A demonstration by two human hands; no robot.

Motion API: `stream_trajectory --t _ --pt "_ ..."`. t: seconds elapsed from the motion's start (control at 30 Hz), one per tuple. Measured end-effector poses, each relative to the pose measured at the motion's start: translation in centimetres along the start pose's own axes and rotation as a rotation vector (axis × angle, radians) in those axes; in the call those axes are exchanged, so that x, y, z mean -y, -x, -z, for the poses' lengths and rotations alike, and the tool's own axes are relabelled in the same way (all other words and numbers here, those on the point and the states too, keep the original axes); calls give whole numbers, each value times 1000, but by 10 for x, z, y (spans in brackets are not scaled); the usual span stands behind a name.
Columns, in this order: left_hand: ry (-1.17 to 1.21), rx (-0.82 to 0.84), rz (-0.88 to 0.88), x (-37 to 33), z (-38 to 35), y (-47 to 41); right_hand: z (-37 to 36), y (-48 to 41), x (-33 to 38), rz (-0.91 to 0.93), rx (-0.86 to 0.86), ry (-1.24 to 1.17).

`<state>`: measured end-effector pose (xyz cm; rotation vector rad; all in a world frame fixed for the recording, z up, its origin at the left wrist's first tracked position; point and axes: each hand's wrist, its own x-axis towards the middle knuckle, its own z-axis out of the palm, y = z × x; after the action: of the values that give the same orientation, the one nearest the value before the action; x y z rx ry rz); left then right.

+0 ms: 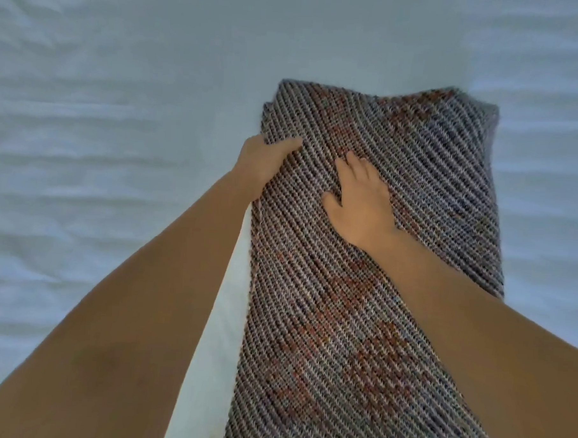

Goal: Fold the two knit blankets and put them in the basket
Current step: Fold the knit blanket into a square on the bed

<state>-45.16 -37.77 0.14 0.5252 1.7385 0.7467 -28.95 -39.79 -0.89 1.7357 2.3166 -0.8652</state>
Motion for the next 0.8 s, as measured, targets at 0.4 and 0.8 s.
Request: stream_trajectory --t 0.4,0.8 --pt "-34 -196 7 13 2 -20 12 -22 5 85 17 -22" --pt "-1293 147 -705 -52 -65 -33 81 -64 -79 -59 -158 197"
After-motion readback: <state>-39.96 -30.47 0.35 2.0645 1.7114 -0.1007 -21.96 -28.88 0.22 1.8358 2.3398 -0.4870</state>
